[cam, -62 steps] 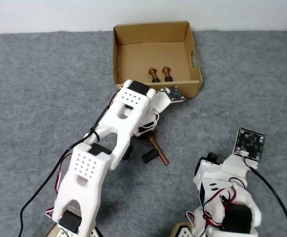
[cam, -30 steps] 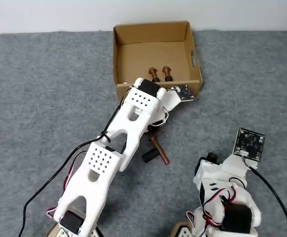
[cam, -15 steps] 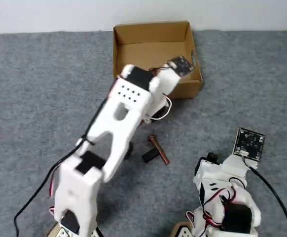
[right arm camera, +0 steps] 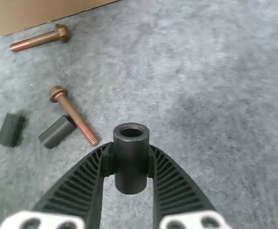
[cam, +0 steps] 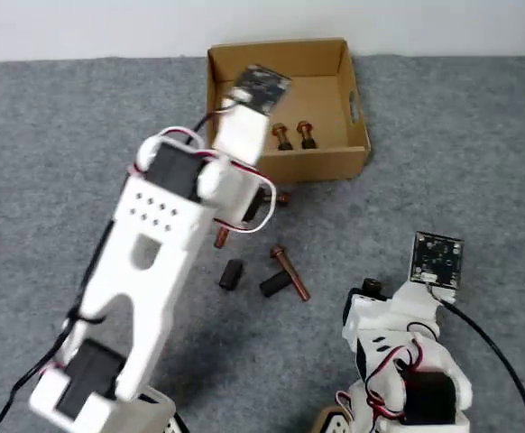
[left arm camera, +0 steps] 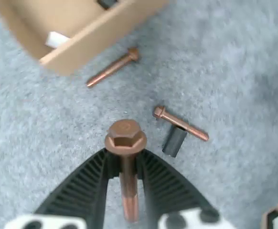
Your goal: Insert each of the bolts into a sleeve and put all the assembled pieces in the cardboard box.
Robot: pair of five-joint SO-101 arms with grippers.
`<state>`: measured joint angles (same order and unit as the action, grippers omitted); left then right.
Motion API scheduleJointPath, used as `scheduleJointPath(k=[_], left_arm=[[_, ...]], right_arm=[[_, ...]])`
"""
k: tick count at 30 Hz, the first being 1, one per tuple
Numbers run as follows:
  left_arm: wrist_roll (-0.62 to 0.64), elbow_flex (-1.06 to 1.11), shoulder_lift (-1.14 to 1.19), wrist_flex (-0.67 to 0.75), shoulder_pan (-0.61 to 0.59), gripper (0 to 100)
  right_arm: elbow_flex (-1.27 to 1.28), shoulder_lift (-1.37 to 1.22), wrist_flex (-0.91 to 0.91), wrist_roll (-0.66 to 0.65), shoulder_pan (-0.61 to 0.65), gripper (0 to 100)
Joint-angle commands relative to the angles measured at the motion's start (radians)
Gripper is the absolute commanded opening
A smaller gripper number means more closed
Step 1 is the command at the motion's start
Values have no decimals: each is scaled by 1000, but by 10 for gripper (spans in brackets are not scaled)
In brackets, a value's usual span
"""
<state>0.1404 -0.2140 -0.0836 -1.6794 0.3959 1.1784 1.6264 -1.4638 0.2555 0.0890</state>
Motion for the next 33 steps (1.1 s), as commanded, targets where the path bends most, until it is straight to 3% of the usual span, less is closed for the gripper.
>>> scheduleJointPath(k=[1,6,12,17,25,33], left_arm=[[74,50,-129,71,-25,4],[204,157,-262,137,-17,4],[226,305,-436,218,-25,4],[284,483,-614,311,-20,4],[290,811,-948,493,-25,4],[290,1107,-1267,764,-17,4]], right_arm=[[-12,-4,15,9,47,8],[-52,-4,24,6,142,8],[-51,-8,145,2,171,8],[-51,-5,156,5,292,8],[-44,-8,157,3,398,8],[-21,-15,209,2,576,8]])
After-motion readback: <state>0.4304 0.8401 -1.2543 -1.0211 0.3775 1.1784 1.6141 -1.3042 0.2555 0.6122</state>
